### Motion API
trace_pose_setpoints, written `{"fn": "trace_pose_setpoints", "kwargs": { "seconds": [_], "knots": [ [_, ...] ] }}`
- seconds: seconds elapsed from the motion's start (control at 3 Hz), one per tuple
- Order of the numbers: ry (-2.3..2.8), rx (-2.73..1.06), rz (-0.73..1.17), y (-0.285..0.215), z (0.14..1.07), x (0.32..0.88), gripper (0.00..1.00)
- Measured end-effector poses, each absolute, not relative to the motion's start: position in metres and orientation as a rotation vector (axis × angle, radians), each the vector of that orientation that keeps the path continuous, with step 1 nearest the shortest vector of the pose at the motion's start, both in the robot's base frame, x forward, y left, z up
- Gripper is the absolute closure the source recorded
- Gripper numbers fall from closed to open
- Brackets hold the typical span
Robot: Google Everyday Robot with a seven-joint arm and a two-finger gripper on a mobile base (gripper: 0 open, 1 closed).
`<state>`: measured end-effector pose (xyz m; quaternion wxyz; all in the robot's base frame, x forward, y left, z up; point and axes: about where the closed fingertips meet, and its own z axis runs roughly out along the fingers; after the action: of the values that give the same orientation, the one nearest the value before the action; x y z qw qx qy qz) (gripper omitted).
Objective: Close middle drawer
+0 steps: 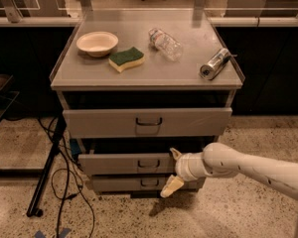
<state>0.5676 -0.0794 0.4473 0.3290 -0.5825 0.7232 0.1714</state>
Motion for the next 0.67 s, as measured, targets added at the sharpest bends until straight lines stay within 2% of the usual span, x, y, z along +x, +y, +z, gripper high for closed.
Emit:
{"fn": "trace_pose_setpoints", "kwargs": {
  "seconds": [0.33, 0.67],
  "knots": [
    [1.886, -1.531, 0.416, -0.081, 0.448, 0.570, 0.00],
    [1.905, -1.516, 0.395, -0.093, 0.442, 0.548, 0.19]
  ]
}}
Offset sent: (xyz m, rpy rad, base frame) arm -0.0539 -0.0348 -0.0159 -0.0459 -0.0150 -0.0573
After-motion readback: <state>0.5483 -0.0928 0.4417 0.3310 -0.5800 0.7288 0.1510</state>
